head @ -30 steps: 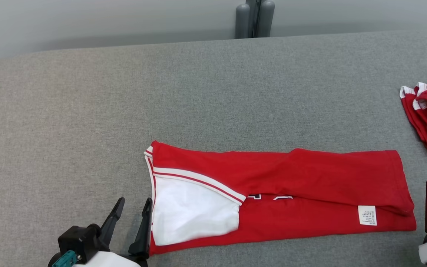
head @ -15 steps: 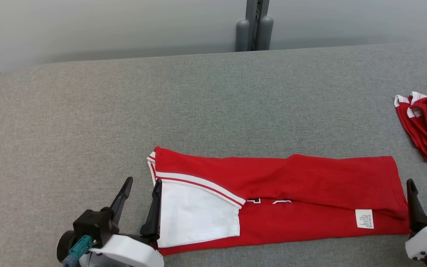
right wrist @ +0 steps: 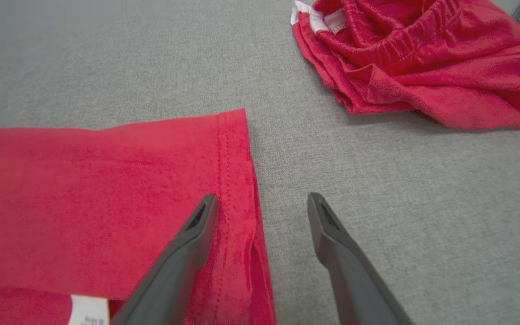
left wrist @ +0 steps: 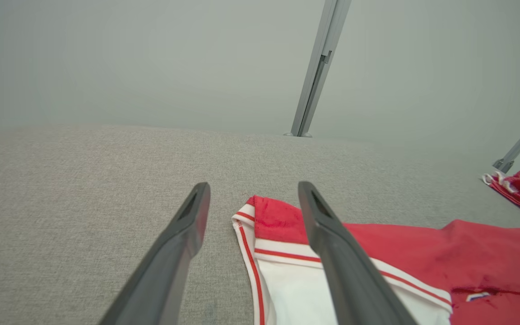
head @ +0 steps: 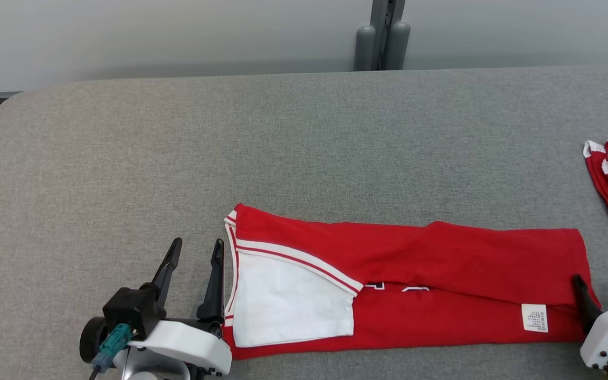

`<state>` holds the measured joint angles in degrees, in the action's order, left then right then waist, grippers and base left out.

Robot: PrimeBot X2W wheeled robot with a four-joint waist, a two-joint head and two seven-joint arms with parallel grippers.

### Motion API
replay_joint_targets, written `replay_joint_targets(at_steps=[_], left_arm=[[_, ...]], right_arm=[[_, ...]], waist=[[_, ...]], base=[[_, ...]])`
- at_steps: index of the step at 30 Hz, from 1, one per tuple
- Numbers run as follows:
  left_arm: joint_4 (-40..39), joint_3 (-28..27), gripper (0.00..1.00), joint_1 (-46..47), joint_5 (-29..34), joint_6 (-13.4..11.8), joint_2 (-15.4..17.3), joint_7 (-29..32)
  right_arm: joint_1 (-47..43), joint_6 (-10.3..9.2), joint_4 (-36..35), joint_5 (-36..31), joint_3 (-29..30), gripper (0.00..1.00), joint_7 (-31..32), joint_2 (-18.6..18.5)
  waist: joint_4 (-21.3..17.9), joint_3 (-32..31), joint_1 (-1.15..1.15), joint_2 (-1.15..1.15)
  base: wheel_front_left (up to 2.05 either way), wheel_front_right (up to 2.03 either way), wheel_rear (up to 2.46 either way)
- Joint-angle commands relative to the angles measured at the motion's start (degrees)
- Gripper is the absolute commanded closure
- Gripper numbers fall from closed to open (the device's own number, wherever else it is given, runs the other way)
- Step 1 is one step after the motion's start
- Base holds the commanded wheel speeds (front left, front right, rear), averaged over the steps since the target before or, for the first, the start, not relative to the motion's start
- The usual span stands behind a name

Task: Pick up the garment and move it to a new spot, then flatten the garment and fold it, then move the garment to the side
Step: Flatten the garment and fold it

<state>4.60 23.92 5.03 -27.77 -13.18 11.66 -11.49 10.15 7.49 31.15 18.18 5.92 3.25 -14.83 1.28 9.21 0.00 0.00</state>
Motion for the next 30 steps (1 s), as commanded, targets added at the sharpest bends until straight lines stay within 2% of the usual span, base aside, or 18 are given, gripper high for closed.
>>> replay_joint_targets(at_steps=[1,8,9,10,11,13,14,15,17,30], left_arm=[[0.34,-0.37,0.00,0.72,-0.14,-0.36,0.19,-0.37],[0.81,-0.77,0.00,1.39,-0.37,-0.53,0.11,-1.04],[0.86,-0.79,0.00,1.45,-0.34,-0.58,0.12,-1.13],[0.93,-0.79,0.00,1.50,-0.31,-0.62,0.13,-1.13],[1.00,-0.78,0.00,1.57,-0.29,-0.60,0.13,-1.18],[1.09,-0.77,0.00,1.66,-0.28,-0.54,0.15,-1.31],[1.09,-0.77,0.00,1.66,-0.28,-0.54,0.15,-1.31],[1.14,-0.79,0.00,1.65,-0.31,-0.56,0.16,-1.35],[1.29,-0.81,0.00,1.62,-0.32,-0.59,0.20,-1.38],[1.32,0.27,0.00,1.65,0.66,-0.97,0.77,-1.51]], right_arm=[[0.53,0.00,0.73,1.10,-0.63,0.00,1.06,-0.59],[0.87,-0.01,2.92,5.19,-5.17,0.00,5.90,-2.38],[1.03,-0.01,3.12,5.58,-5.73,0.14,6.08,-2.54],[1.28,-0.01,3.32,5.82,-6.26,0.41,6.29,-2.65],[1.51,-0.01,3.48,6.04,-6.88,0.57,6.43,-2.79],[1.91,-0.01,3.73,6.59,-7.85,0.70,6.46,-3.07],[1.91,-0.01,3.73,6.59,-7.85,0.70,6.46,-3.07],[2.12,-0.02,3.82,6.82,-8.15,0.76,6.39,-3.24],[2.70,-0.02,3.97,7.28,-8.65,1.00,6.02,-3.74],[4.66,-0.06,1.44,10.40,-6.51,1.00,4.63,-8.55]], waist=[[0.09,0.09,0.00,0.00],[0.01,0.67,0.00,0.00],[-0.02,0.74,0.00,0.00],[-0.03,0.81,0.00,0.00],[-0.03,0.86,0.00,0.00],[-0.04,0.94,0.00,0.00],[-0.04,0.94,0.00,0.00],[-0.04,0.95,0.00,0.00],[-0.06,0.94,0.00,0.00],[-1.32,0.31,0.00,0.00]], base=[[0.00,0.00,0.00],[0.00,0.00,0.00],[0.00,0.00,0.00],[0.00,0.00,0.00],[0.00,0.00,0.00],[0.00,0.00,0.00],[0.00,0.00,0.00],[0.00,0.00,0.00],[0.00,0.00,0.00],[0.00,0.00,0.00]])
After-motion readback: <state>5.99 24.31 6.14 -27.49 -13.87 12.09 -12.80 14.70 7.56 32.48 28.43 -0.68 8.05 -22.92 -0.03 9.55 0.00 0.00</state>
